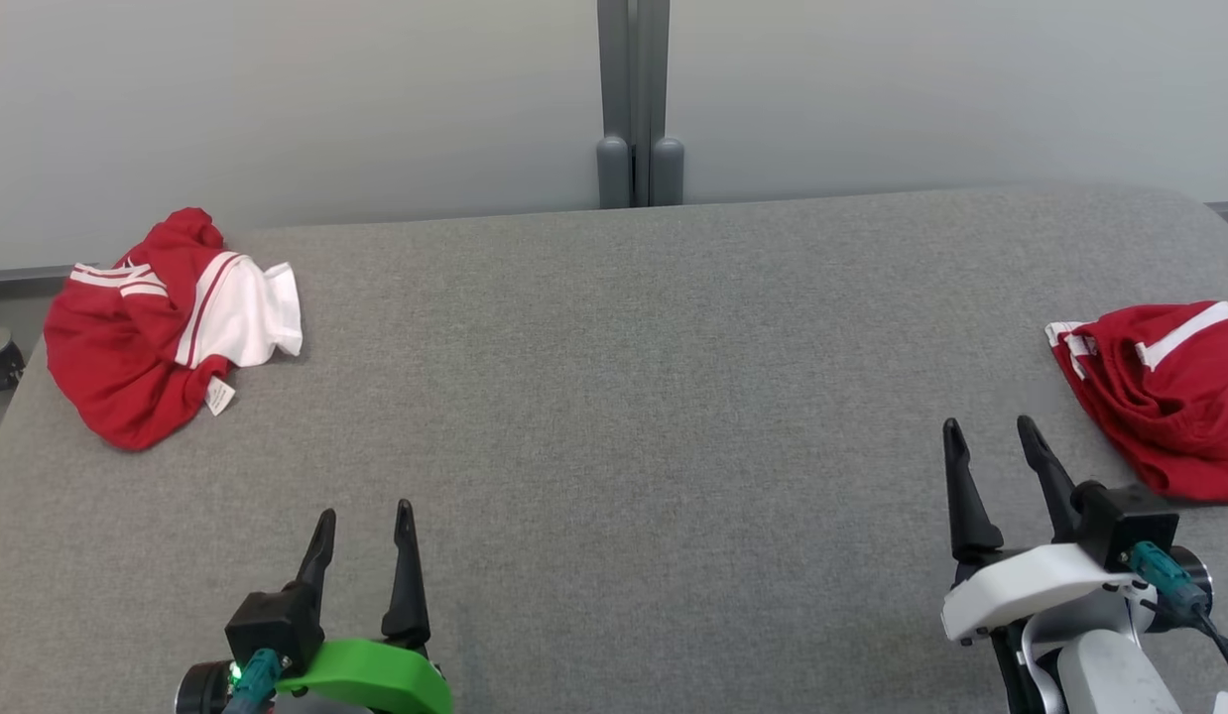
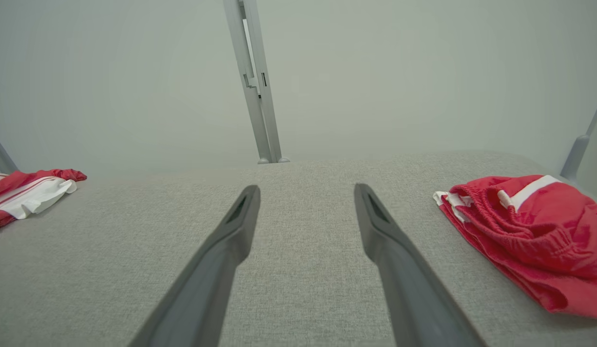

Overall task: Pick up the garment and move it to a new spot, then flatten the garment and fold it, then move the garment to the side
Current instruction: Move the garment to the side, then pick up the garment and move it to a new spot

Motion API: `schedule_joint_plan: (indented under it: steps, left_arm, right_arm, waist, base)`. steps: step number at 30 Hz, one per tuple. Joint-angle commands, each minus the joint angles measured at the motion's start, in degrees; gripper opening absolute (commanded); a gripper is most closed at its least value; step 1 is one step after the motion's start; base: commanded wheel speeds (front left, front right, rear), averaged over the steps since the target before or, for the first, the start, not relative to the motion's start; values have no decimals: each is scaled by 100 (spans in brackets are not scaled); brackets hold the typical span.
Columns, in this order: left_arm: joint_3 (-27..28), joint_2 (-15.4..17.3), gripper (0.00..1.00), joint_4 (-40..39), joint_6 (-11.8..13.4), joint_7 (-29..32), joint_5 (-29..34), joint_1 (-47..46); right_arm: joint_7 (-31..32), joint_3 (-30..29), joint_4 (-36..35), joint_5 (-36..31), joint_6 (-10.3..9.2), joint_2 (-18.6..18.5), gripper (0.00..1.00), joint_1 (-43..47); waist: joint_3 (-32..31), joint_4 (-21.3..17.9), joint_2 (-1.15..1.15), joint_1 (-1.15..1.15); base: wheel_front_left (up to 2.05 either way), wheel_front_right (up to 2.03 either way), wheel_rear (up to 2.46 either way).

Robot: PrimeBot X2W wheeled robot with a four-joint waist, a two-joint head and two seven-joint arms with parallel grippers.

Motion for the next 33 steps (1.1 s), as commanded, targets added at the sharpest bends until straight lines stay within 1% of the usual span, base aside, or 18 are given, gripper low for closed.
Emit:
schedule_joint_plan:
  steps: [1,7,14,18,21,25,29,33]
  left_arm:
    - [-42,16,100,-15,-6,-2,50,67]
    - [-138,15,100,11,-14,-2,82,60]
    - [-204,15,100,61,-25,-2,91,83]
    - [-223,15,100,73,-38,-2,99,89]
    - [-251,16,100,89,-33,-1,113,62]
    - [-294,17,100,91,-24,-2,144,-28]
    - [-272,19,100,64,-20,-2,220,-118]
    - [-137,18,100,39,-23,-2,281,-136]
  right_arm:
    - [-15,56,-56,68,-7,-9,100,131]
    - [-15,202,-105,181,-7,-8,100,295]
    - [-10,240,-69,136,-7,-7,100,358]
    - [-10,231,-54,139,-7,-7,100,389]
    - [-11,213,-75,89,-7,-7,100,405]
    - [-11,213,-126,141,-7,-7,100,441]
    - [-12,210,-174,192,-7,-5,100,447]
    - [-14,253,-199,233,-7,-6,100,386]
  waist:
    - [-10,-2,0,0]
    - [-25,-30,0,0]
    - [-70,-26,0,0]
    - [-90,12,0,0]
    - [-86,114,0,0]
    - [-60,431,0,0]
    - [-18,937,0,0]
    - [29,1497,0,0]
  base:
    - [0,0,0]
    - [0,0,0]
    - [0,0,0]
    - [0,0,0]
    - [0,0,0]
    - [0,0,0]
    - [0,0,0]
    - [0,0,0]
